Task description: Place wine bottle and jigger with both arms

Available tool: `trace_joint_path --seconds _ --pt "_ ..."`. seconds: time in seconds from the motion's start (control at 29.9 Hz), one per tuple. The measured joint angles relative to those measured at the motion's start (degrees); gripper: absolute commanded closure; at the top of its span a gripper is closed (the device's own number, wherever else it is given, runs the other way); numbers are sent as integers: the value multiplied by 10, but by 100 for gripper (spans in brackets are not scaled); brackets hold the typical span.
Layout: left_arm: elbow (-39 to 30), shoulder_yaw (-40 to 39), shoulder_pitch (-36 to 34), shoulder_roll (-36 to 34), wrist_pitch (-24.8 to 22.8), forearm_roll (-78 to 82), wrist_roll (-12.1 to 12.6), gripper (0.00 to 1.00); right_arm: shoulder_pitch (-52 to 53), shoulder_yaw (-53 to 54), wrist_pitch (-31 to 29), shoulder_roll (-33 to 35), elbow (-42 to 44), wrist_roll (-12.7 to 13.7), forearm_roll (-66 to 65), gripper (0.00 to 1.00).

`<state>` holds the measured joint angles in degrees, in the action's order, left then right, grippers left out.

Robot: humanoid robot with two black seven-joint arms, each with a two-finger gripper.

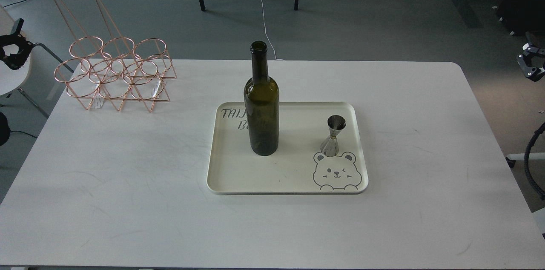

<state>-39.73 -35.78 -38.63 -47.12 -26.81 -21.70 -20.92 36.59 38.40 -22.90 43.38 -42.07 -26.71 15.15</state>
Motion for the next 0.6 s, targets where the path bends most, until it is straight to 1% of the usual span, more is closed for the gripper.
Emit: trace_joint_path --seconds 0.23,0.4,0.5,0.6 --pt "0 0 1 1 1 0 -2 1 -8 -3 0 -2 -8 -1 3 1" --pt "0 0 1 2 0 1 -2 1 -22 -10 4 4 -38 -5 -10 1" --pt "0 0 1 9 2 0 -3 1 -23 -12 9 25 -70 -6 -48 1" --pt "1 -1 1 21 4 0 -5 1 -26 -14 45 61 -135 -7 -137 1"
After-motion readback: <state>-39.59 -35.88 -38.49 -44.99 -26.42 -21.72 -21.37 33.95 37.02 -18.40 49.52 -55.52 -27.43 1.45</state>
